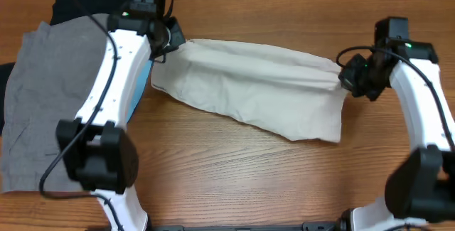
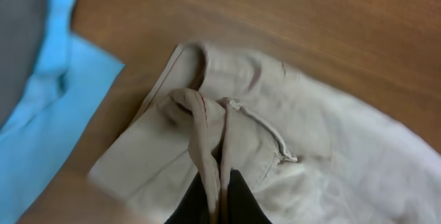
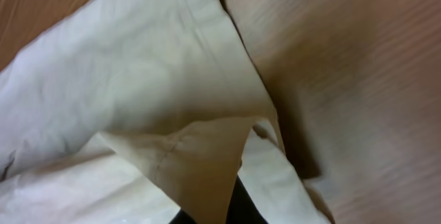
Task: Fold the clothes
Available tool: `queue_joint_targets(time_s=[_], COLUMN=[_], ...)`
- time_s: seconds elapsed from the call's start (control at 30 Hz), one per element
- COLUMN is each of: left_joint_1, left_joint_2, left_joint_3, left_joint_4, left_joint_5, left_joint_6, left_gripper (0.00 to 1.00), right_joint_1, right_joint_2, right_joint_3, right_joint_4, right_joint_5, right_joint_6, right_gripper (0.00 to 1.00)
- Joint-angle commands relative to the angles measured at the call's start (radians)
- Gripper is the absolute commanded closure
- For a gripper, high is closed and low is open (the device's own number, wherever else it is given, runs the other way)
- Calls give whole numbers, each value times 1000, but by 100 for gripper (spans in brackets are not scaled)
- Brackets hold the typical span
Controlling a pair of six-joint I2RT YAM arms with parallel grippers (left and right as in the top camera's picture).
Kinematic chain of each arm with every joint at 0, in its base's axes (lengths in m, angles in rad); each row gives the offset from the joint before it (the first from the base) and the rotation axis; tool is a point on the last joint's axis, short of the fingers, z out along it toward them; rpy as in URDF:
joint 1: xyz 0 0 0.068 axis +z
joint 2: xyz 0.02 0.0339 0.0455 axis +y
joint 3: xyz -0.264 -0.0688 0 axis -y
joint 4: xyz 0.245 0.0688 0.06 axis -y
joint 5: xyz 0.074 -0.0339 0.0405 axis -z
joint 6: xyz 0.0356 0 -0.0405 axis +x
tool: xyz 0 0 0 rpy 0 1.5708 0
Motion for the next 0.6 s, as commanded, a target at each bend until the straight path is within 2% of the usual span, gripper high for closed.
queue_joint_targets(time_s=[0.0, 0.2, 0.23, 0.27, 0.3, 0.33, 0.37, 0.4, 0.47, 0.5, 0.57], left_joint_1=[10, -8, -11, -12, -14, -17, -19, -20, -19, -19, -19], left_joint_2=[68, 153, 163, 172, 178, 189, 192, 197, 198, 197, 191], left_joint_3=[-3, -3, -2, -2, -3, -2, -3, -2, -2, 3, 32], left_joint_4=[90, 285, 304, 321, 335, 344, 351, 355, 369, 377, 366], left_joint_5=[-113, -113, -114, -114, -113, -114, -113, -114, -110, -98, -55], left_joint_6=[-2, -2, -2, -2, -2, -2, -1, 0, 27, 51, 111], left_gripper=[96, 94, 88, 77, 55, 23, 0, 0, 0, 0, 0], right_joint_1=[-16, -16, -16, -16, -16, -16, -16, -16, -16, -16, -16], right_joint_2=[79, 170, 180, 192, 201, 210, 216, 218, 217, 215, 208], right_joint_3=[15, 15, 15, 15, 15, 15, 15, 15, 17, 25, 48], right_joint_4=[63, 204, 216, 225, 229, 236, 240, 246, 259, 259, 243], right_joint_5=[84, 84, 84, 84, 82, 81, 81, 81, 80, 77, 45], right_joint_6=[-9, -27, -27, -27, -27, -28, -28, -28, -35, -35, -36], right_gripper=[96, 96, 96, 96, 94, 83, 68, 41, 11, 2, 0])
